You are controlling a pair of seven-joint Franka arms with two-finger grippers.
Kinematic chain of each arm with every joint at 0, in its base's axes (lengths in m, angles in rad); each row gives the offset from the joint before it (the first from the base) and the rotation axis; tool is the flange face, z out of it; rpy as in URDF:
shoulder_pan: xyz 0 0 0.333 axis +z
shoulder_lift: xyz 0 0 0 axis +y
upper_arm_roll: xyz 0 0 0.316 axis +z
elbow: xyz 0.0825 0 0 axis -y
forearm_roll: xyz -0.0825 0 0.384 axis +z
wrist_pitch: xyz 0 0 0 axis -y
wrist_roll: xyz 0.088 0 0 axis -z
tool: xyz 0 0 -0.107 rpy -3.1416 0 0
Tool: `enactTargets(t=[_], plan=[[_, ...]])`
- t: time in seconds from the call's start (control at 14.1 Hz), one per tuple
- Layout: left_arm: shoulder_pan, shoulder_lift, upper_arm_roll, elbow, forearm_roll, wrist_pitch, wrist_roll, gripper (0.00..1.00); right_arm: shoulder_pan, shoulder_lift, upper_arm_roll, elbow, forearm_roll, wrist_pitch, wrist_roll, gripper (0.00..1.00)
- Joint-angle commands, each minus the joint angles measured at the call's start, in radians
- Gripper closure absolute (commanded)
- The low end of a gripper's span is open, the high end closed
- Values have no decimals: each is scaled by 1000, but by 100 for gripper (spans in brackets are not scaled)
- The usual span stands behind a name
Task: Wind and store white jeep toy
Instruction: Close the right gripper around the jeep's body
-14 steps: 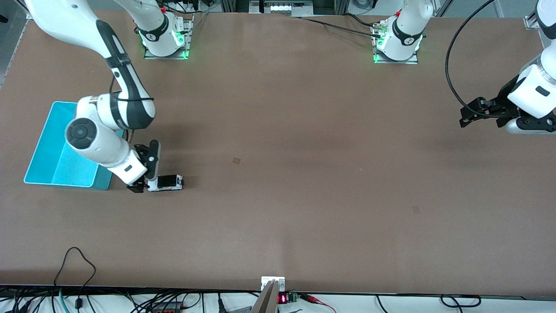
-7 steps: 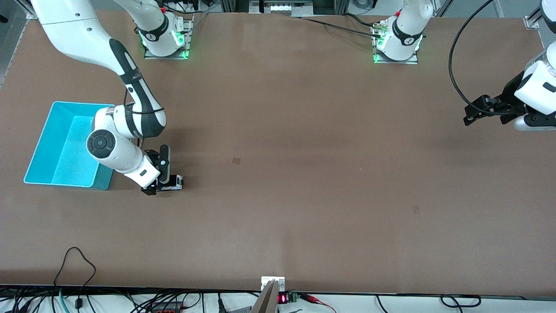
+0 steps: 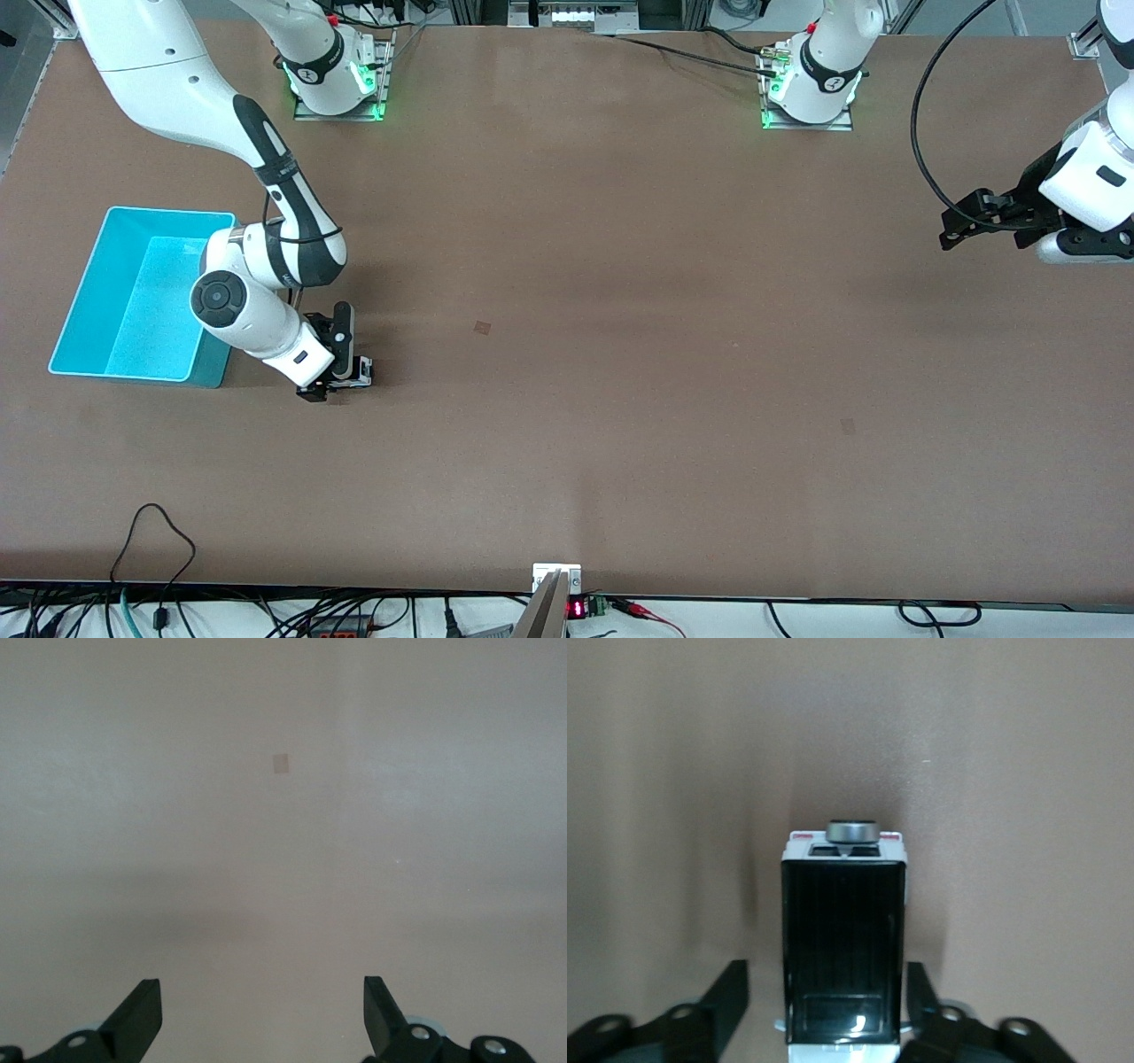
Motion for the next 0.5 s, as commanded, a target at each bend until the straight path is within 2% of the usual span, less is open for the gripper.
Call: enactTargets(t=[0.0,0.07,0.35,0.42], plan=[[10,-27,-3,-10,-11,-12,43,0,5,1,-2,20,-6,-2,7,88],[12,-28,-3,-10,-13,-11,57,0,4,-4,-2,20,-6,-3,4,100],[12,-31,-3,-10,-13,-21,46,0,-4,-51,-4,18,4,-18,47,100],[12,-31,-1,-15,-13,-21,45,0,-13,-86,-8,17,6,-64,85,100]])
